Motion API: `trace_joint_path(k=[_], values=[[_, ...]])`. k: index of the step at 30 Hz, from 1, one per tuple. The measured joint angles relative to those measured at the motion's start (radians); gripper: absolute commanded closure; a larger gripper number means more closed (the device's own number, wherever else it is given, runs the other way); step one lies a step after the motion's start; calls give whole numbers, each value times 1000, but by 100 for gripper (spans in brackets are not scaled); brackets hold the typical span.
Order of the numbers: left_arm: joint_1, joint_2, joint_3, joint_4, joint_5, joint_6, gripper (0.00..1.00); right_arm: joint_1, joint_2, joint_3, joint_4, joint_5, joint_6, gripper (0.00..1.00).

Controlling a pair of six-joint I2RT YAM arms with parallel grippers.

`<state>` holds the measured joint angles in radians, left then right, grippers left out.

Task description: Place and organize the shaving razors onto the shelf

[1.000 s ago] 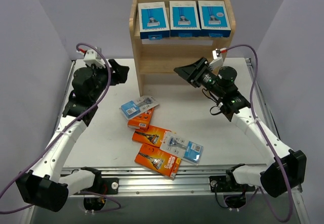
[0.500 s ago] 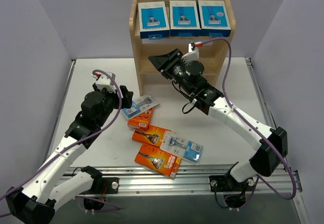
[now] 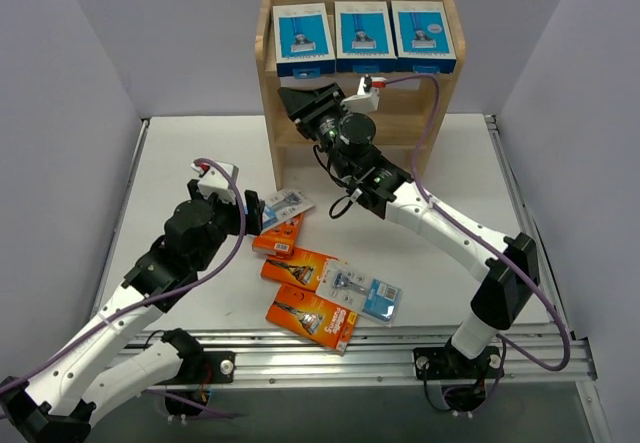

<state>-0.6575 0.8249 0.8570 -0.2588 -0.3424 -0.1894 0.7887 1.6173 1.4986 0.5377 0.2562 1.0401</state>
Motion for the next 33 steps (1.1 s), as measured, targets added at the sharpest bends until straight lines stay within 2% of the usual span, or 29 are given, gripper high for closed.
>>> trace_joint_path(k=[14,24,33], values=[[-111,-20,-4,-2,-82,66,11,31,50,36,50,158,3,66],[-128,-24,-6,-2,-99,73,11,22,34,35,58,211,-12,68],[-129,-23,-8,-2,-99,74,11,-18,34,35,58,212,-3,75]])
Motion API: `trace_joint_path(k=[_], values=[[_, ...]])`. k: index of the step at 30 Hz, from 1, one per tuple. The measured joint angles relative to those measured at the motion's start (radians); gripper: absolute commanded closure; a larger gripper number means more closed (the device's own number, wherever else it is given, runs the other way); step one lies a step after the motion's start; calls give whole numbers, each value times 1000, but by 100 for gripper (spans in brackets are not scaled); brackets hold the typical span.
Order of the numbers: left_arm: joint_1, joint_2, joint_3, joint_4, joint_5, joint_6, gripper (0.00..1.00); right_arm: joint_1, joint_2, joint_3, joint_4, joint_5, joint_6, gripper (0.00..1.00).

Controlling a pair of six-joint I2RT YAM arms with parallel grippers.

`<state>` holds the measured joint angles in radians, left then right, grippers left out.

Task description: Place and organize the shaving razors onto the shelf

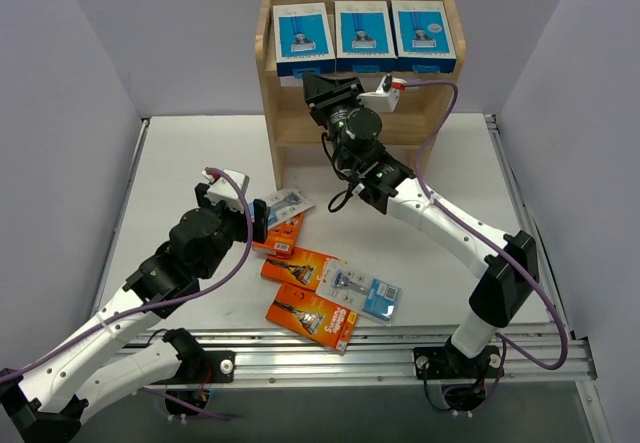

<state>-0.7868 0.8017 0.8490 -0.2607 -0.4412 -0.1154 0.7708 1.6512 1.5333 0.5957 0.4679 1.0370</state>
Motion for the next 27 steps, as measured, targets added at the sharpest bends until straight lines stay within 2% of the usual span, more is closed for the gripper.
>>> trace_joint_path(k=[12,20,27], values=[[-5,8,0,0,0,0,11,-29,0,4,6,-5,23,77],[-8,10,0,0,0,0,11,-39,13,29,15,-12,50,83],[-13,11,0,-3,0,1,11,-45,49,40,17,-24,83,84]])
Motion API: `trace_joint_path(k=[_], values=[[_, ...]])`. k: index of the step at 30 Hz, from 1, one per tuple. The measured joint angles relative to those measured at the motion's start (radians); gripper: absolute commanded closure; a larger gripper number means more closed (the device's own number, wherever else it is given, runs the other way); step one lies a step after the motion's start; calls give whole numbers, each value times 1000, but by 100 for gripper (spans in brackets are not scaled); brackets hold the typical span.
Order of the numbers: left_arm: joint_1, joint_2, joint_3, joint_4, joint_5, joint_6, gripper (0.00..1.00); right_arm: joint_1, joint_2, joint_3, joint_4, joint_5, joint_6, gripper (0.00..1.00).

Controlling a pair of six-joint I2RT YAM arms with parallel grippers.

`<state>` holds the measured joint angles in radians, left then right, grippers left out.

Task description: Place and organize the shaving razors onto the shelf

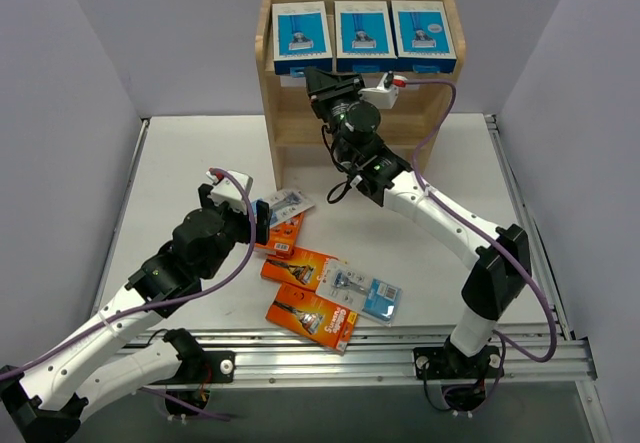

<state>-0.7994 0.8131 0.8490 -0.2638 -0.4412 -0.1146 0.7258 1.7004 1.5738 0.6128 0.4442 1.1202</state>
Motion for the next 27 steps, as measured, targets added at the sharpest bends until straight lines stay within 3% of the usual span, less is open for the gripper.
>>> trace_joint_path(k=[4,9,17,27], values=[[-5,0,0,-8,0,0,11,-5,9,1,6,-8,19,87],[-7,0,0,-11,0,0,11,-14,18,17,11,-14,40,100],[-15,0,0,-18,0,0,11,-8,52,33,51,-10,55,100],[-19,2,0,-18,-1,0,11,45,81,47,116,130,21,100]])
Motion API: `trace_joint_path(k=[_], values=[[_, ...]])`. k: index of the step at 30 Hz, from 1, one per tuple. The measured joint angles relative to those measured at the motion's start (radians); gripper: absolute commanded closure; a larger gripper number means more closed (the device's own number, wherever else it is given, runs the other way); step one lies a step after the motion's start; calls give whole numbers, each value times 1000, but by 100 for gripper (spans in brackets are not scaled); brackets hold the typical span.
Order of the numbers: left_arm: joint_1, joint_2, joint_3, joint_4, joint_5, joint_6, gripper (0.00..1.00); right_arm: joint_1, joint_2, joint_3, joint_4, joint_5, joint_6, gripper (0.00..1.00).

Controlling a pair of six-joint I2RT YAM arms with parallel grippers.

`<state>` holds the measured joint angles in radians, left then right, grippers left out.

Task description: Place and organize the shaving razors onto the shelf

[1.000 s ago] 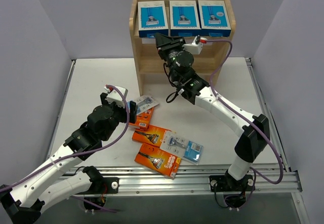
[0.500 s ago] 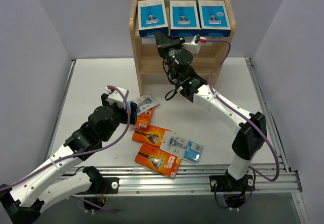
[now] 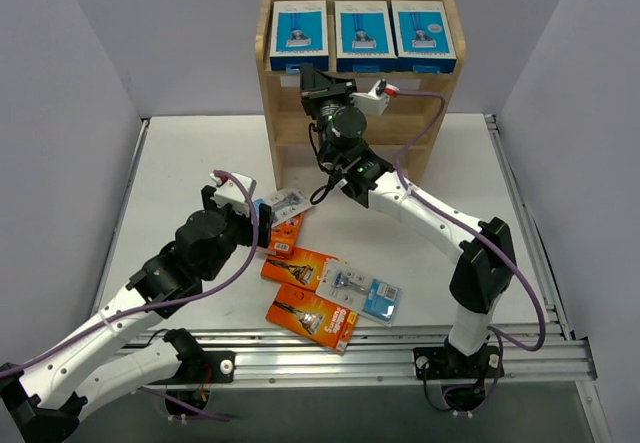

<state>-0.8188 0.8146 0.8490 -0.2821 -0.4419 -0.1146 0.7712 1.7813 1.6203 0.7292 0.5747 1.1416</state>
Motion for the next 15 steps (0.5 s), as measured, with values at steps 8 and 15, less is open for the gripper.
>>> trace_joint_path(k=[8,15], values=[[-7,5,0,-1,-1,1,11,22,1,-1,75,98,-20,100],[-12,5,0,-2,-3,4,11,22,11,-1,93,137,-27,100]])
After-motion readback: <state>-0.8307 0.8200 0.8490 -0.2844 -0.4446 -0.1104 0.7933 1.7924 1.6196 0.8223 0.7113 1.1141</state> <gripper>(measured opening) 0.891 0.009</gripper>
